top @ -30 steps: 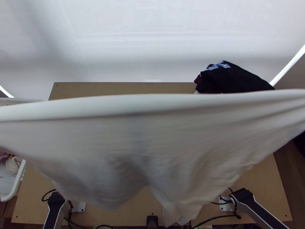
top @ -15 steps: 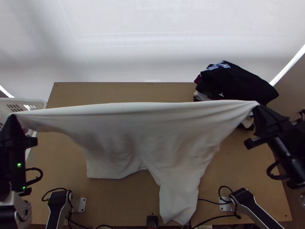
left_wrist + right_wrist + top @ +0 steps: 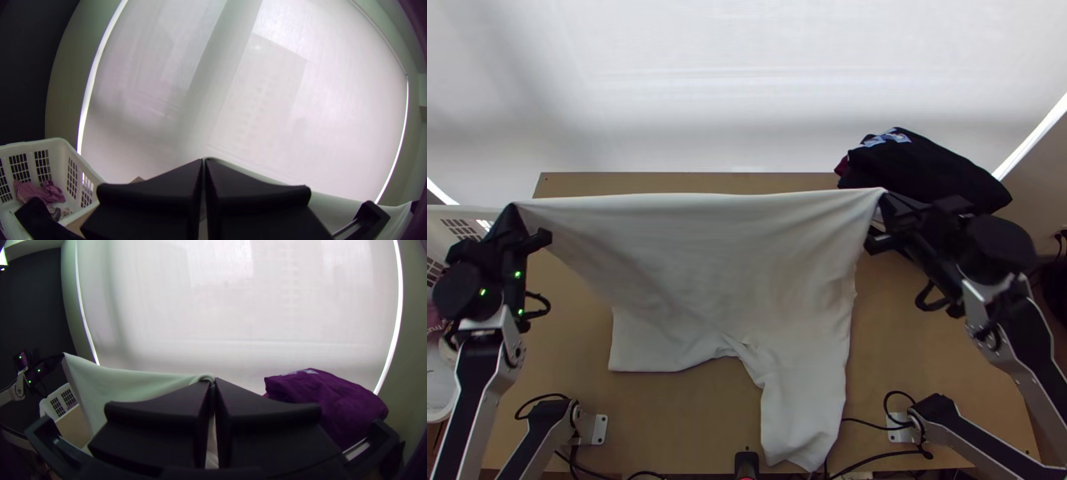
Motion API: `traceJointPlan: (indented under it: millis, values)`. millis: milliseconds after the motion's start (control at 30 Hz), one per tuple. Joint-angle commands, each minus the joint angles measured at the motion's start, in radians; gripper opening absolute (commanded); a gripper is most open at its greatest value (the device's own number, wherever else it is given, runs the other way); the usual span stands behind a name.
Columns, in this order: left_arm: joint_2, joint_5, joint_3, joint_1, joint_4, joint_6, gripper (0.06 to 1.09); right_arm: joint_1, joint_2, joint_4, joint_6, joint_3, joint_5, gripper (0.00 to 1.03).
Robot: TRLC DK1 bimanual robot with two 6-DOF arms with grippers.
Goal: Fold the t-shirt
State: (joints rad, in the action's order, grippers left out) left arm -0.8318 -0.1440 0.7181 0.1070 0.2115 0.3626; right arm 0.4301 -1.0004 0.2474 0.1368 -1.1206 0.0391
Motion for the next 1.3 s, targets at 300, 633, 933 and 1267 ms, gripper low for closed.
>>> traceJointPlan:
  millis: [300, 633, 933, 1267]
  values:
    - [-0.504, 0.060, 0.314, -0.010, 0.077, 0.009, 0.09, -0.102, -0.362, -0.097, 0.078, -0.133, -0.047, 0.03]
    - [-0.840, 0.119, 0.569, 0.020, 0.006, 0.049, 0.09, -0.171, -0.653, -0.096, 0.096, -0.320, -0.073, 0.03]
    - [-1.015, 0.146, 0.724, 0.023, -0.081, 0.102, 0.10, -0.134, -0.853, -0.076, 0.130, -0.485, -0.070, 0.03]
    - [-1.007, 0.239, 0.797, 0.039, -0.251, 0.262, 1.05, -0.139, -0.845, -0.031, 0.198, -0.591, 0.031, 0.86]
